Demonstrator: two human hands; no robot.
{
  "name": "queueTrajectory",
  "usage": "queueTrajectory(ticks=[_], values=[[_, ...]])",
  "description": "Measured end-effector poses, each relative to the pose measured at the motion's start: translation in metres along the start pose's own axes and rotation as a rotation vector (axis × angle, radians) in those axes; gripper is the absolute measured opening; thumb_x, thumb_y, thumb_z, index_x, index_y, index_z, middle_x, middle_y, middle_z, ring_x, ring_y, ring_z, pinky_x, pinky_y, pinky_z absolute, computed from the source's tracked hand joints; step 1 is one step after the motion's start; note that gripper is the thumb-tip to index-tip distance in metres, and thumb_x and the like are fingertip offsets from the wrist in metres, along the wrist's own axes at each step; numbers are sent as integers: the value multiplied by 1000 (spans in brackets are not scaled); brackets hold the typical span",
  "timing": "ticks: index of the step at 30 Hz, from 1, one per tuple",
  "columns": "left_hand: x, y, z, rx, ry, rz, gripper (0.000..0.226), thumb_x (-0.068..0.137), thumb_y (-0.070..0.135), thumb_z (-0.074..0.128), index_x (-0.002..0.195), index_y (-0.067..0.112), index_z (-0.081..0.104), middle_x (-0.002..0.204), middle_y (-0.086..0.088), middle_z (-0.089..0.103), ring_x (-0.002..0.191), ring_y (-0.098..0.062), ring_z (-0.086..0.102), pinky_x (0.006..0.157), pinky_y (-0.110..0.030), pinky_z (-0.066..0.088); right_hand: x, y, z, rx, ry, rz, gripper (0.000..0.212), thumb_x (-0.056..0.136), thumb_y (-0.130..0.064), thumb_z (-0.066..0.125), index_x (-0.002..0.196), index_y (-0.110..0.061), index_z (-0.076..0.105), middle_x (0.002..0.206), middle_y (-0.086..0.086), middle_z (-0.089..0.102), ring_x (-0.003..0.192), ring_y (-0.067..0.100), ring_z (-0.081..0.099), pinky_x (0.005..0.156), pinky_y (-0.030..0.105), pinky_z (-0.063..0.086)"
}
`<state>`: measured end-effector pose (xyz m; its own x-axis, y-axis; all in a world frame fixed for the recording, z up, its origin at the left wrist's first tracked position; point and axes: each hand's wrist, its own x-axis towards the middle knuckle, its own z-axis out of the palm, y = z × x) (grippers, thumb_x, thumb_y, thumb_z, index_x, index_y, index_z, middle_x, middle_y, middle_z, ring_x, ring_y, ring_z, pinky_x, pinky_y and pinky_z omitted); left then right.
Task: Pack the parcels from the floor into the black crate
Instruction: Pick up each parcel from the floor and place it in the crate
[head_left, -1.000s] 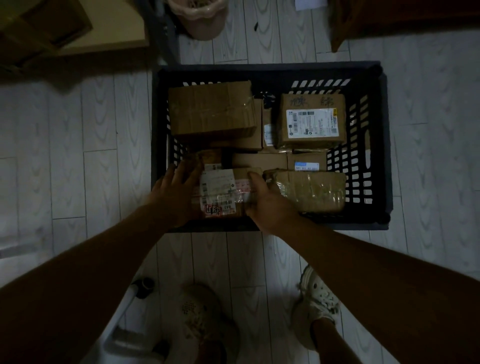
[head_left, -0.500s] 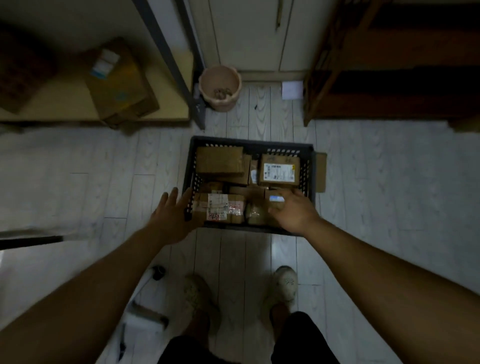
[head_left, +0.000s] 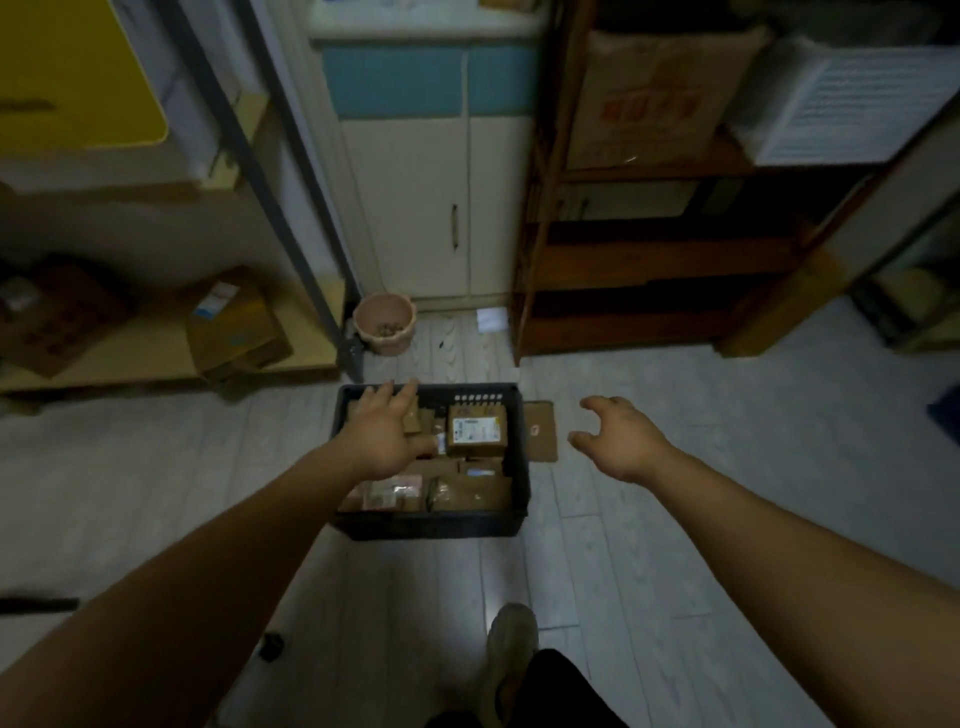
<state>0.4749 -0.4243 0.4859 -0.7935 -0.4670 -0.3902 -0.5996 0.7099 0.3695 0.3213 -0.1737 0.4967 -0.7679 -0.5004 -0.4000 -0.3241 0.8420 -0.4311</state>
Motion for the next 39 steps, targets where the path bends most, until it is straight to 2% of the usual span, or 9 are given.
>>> queueTrajectory(ticks=[7,11,14,19,24,30,36,39], values=[[-21,86,-8,7,-48,121,93,79,57,60,148,34,1,159,-2,-4,145,-28,-4,116,-44,7,-42,64,-53,2,83,58,69,89,-45,57,148,-26,25,154,6,25,132,29,38,102,37,37],[-14,147,-2,60,-7,160,94,80,58,58,149,32,0,159,-5,-4,145,-30,-4,116,-43,7,-41,112,-90,20,100,52,70,88,-47,56,147,-27,25,154,4,24,131,28,40,100,36,39],[-3,198,18,63,26,136,91,81,58,57,149,32,2,159,-6,-1,145,-30,-3,115,-44,8,-37,153,-120,1,98,38,70,88,-47,56,147,-27,25,154,3,24,132,27,39,100,35,39],[6,261,62,19,-42,92,90,83,55,57,148,34,-1,159,-5,-4,145,-29,-6,116,-46,7,-26,212,-159,-63,54,-6,70,89,-46,56,148,-26,25,153,3,25,134,27,36,104,36,36],[18,274,78,27,-73,71,90,82,52,58,148,36,-1,159,-3,-6,144,-29,-8,115,-47,5,5,231,-170,-64,-18,-25,70,89,-44,56,148,-24,25,153,5,25,134,28,35,106,37,34],[77,261,88,259,-94,58,91,83,54,56,149,30,-3,158,-8,-5,144,-33,-7,116,-49,10,60,236,-160,-40,-131,-16,69,90,-43,55,148,-24,24,154,5,22,136,27,33,108,37,32],[166,246,123,282,-228,85,93,82,52,59,149,23,2,159,-8,0,145,-31,-7,118,-50,8,143,262,-147,-52,-280,22,72,90,-47,54,149,-22,21,155,7,21,138,25,29,108,30,28],[201,240,150,240,-233,13,88,85,49,57,149,24,2,159,-9,-2,144,-32,-8,118,-50,7,197,273,-130,-69,-327,10,70,91,-46,53,149,-20,23,153,8,25,135,24,33,105,28,29]])
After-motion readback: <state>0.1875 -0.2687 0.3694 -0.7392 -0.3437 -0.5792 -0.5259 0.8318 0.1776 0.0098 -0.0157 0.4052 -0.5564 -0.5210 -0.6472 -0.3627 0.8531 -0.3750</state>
